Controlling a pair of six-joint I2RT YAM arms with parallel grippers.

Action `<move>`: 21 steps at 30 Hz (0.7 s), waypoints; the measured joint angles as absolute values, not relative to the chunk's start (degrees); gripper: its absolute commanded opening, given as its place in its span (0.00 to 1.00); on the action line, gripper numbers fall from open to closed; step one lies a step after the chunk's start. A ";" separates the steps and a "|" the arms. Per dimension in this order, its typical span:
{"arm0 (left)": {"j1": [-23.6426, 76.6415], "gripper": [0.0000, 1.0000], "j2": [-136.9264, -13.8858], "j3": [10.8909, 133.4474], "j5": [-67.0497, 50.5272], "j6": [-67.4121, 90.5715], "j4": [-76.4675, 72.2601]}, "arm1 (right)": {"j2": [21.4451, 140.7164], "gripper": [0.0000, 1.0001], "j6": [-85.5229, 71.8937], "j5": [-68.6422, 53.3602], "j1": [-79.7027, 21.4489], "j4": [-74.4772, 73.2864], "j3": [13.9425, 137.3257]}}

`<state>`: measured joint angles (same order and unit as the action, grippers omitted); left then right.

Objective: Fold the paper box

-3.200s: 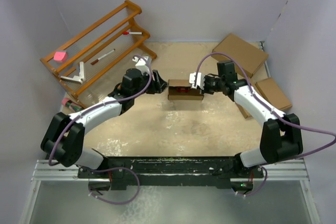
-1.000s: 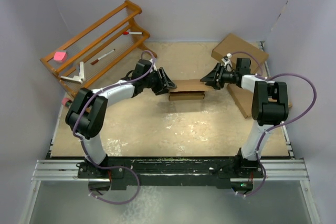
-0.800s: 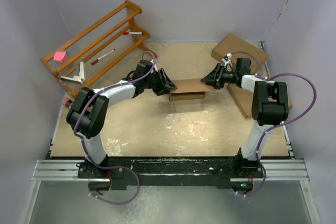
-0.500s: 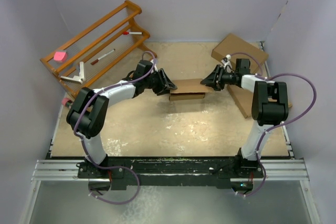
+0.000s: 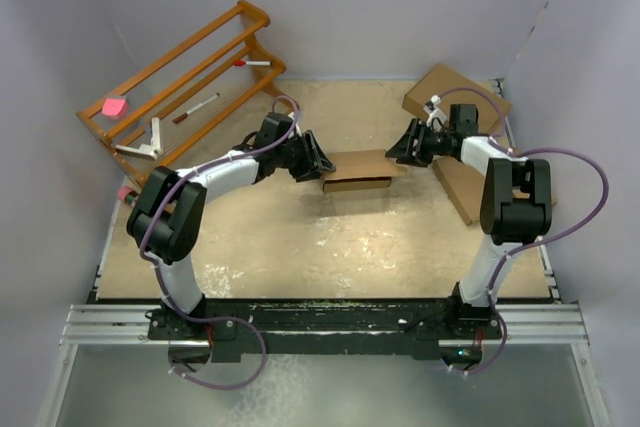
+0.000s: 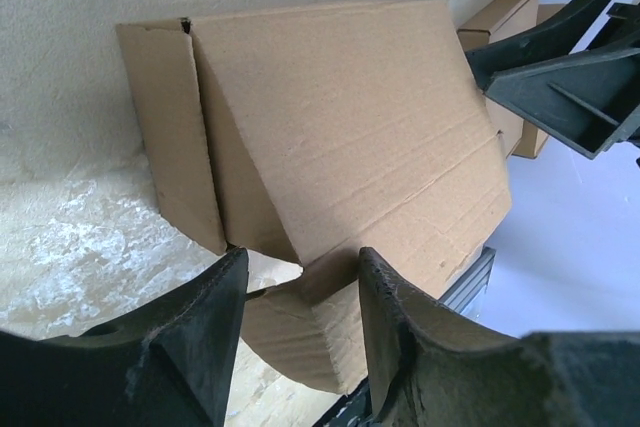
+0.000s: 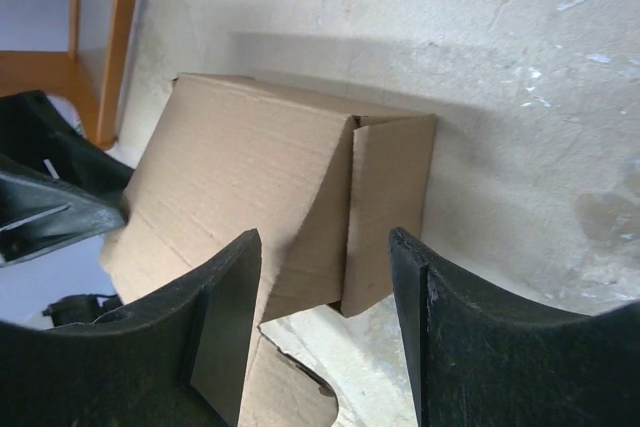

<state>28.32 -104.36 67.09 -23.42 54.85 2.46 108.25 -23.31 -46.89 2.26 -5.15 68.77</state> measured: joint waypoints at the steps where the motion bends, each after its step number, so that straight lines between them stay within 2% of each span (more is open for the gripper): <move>1: 28.32 0.53 -104.36 67.35 -23.38 54.43 2.76 | 108.25 0.59 -22.76 -46.35 2.26 -5.52 68.93; 21: 28.32 0.53 -108.36 69.95 -21.76 47.24 10.17 | 108.49 0.56 -14.72 -37.32 -0.01 -11.55 70.52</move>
<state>28.32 -108.36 69.95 -21.76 47.24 10.17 108.49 -14.72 -37.32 -0.01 -11.55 70.52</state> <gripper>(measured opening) 0.530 0.568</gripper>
